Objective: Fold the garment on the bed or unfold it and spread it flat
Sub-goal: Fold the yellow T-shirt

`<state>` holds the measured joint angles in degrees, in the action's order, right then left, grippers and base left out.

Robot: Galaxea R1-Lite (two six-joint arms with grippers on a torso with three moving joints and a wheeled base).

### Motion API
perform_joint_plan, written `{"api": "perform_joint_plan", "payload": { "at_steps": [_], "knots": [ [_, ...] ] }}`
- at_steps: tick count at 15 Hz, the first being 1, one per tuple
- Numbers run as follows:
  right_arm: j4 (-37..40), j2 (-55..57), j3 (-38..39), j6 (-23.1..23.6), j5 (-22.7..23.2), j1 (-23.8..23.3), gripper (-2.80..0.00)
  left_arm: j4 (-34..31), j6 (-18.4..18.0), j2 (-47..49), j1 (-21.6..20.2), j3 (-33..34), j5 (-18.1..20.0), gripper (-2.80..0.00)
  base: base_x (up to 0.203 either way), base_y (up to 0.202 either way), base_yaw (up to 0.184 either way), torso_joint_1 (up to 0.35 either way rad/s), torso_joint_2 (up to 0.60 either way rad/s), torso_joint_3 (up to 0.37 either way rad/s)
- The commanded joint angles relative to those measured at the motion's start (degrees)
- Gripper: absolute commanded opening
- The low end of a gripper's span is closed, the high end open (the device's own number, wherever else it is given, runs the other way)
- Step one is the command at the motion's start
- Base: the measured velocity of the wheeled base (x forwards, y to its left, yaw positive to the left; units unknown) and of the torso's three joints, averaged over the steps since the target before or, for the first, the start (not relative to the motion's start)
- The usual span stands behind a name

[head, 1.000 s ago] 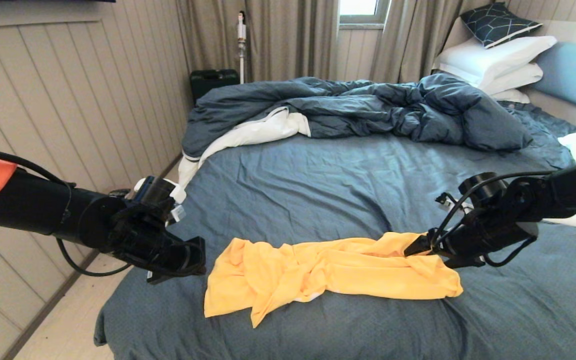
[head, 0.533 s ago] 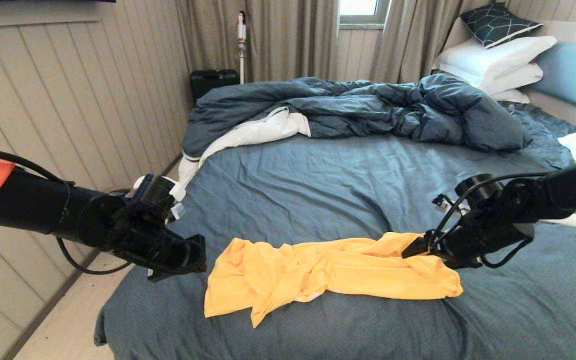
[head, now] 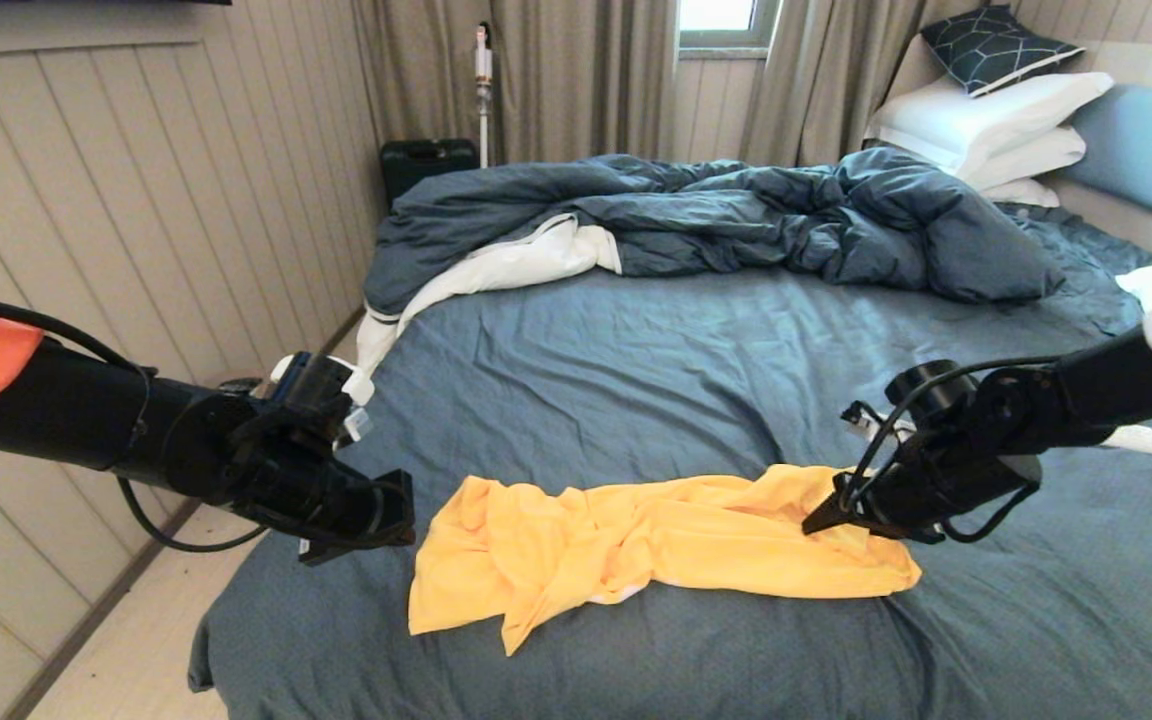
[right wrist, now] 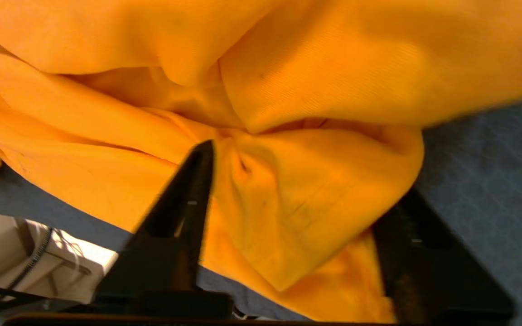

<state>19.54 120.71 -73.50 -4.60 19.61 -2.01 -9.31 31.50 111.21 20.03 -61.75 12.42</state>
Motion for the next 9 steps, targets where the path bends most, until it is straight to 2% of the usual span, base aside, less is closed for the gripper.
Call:
{"api": "perform_joint_plan", "payload": {
  "at_steps": [1, 7, 9],
  "knots": [
    [0.06, 1.03, -0.3, 0.11, 0.16, 0.08, -2.8, 0.0, 0.23, 0.59, 0.01, -0.13, 0.06, -2.8, 0.0, 0.0, 0.0, 0.0, 0.0, 0.0],
    [0.09, 1.57, -1.73, 0.17, -0.19, -1.18, -2.8, 0.0, 0.32, 1.55, 0.01, 0.05, 0.06, -2.8, 0.0, 0.0, 0.0, 0.0, 0.0, 0.0],
    [0.25, 0.92, -1.33, 1.31, -0.19, -5.55, -2.8, 0.0, 0.32, 1.55, 0.01, 0.05, 0.06, -2.8, 0.0, 0.0, 0.0, 0.0, 0.0, 0.0]
  ]
}}
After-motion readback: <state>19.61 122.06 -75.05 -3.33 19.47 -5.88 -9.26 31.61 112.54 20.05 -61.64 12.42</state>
